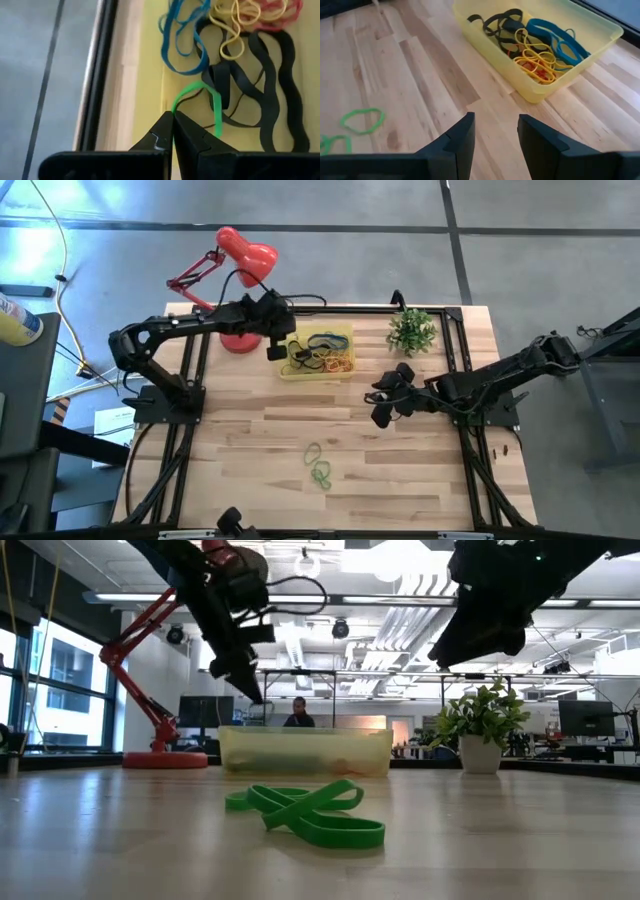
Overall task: Pick and place rubber bands into bin
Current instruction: Put the green rubber band into the yellow container
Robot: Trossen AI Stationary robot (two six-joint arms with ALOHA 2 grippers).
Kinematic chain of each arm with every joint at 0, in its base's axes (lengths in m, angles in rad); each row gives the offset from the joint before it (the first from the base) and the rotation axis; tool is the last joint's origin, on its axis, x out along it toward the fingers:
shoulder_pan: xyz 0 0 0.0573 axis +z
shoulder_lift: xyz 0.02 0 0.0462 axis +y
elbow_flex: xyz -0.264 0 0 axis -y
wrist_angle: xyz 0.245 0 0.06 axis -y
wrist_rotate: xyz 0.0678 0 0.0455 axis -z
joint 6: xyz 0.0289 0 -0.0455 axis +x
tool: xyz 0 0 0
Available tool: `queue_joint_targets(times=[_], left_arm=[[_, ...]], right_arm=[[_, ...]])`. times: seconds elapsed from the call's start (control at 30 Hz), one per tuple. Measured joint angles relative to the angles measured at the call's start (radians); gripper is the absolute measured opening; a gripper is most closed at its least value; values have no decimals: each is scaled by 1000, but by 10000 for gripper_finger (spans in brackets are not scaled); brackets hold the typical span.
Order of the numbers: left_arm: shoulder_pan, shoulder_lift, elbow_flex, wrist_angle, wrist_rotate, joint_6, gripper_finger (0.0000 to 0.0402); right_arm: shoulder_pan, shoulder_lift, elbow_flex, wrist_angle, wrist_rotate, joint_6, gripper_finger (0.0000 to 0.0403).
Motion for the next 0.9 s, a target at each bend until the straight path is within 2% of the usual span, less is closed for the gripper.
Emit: queue_joint_targets(times=[0.17,0.6,0.73,0.9], left_arm=[[-16,46,-1,19,-16,9,0],[-14,56,-1,52,-61,16,2],[-14,56,-1,38,-76,9,16],[-15,56,-1,35,-76,-1,53]], right_arm=[[-23,0,0,15,0,-1,139],[-31,0,0,15,-2,-2,139],[-31,0,0,11,-2,-3,139],[-31,0,0,10,-2,-11,139]])
